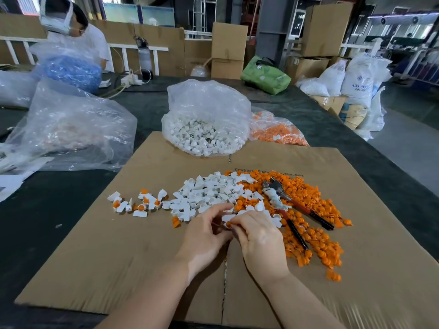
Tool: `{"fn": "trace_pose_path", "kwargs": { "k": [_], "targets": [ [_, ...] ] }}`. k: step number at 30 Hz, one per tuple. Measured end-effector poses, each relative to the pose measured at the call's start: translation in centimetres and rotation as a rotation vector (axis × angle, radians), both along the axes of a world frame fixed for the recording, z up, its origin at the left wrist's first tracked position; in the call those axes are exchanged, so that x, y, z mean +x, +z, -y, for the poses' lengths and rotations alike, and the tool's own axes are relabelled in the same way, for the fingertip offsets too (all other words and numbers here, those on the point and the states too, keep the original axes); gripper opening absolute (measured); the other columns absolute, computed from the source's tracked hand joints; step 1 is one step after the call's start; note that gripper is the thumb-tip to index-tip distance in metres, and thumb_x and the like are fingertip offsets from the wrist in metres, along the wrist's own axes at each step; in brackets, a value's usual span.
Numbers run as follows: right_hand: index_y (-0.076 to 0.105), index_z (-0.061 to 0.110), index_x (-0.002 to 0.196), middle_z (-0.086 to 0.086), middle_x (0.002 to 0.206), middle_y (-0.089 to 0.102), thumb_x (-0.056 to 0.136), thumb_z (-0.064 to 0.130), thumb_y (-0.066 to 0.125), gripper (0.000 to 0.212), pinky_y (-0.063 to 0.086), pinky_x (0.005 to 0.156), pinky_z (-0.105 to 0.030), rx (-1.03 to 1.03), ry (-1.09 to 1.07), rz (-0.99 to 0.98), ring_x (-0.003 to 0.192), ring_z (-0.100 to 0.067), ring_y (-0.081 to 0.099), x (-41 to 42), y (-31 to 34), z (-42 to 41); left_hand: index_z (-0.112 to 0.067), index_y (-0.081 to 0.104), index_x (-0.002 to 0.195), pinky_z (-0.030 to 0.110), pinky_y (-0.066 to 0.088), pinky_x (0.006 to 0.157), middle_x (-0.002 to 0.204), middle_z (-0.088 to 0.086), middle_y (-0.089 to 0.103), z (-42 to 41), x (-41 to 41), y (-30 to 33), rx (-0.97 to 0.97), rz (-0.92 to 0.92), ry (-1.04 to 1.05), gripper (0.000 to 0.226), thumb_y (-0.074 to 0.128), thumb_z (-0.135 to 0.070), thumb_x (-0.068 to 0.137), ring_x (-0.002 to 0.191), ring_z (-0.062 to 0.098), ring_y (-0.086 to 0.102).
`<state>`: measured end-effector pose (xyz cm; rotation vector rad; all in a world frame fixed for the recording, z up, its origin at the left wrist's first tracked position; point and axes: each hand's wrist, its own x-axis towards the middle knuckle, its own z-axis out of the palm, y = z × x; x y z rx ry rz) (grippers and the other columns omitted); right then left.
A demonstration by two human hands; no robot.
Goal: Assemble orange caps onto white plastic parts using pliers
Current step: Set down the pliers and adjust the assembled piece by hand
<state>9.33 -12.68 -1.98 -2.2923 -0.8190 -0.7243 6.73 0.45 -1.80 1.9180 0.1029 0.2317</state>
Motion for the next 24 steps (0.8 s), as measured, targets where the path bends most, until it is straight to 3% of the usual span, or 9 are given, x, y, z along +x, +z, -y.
{"fn": "trace_pose_path", "kwargs": {
  "k": [8, 12, 24],
  "targets": [
    [0.071, 0.006, 0.085, -0.002, 0.082, 0.067, 0.07, -0.007, 0.076, 0.021, 0.046, 0.073, -0.018, 0.036, 0.0, -0.072, 0.078, -0.019, 0.063, -0.22, -0.05, 0.47, -0.033, 0.063, 0.096, 0.004, 0.038, 0.065, 0.078, -0.018, 0.061, 0.28, -0.07, 0.1, 0.084, 0.029, 0.054, 0.031, 0.076, -0.012, 0.076, 0.07, -0.01, 0.052],
    [0.071, 0.008, 0.082, -0.001, 0.081, 0.067, 0.07, -0.004, 0.077, 0.018, 0.049, 0.072, -0.023, 0.022, 0.016, -0.079, 0.078, -0.018, 0.063, -0.38, 0.05, 0.43, -0.03, 0.064, 0.101, 0.003, 0.037, 0.067, 0.084, -0.02, 0.06, 0.15, -0.17, 0.09, 0.12, 0.024, 0.043, 0.03, 0.075, -0.014, 0.078, 0.074, -0.012, 0.052],
    [0.063, 0.007, 0.068, -0.002, 0.068, 0.059, 0.069, -0.002, 0.077, 0.017, 0.037, 0.061, -0.023, 0.017, -0.046, -0.071, 0.064, -0.02, 0.054, -0.42, -0.03, 0.22, -0.024, 0.069, 0.102, 0.002, 0.037, 0.069, 0.087, -0.02, 0.064, 0.4, -0.1, -0.22, 0.158, 0.037, 0.04, 0.029, 0.076, -0.012, 0.076, 0.079, -0.012, 0.055]
  ]
}}
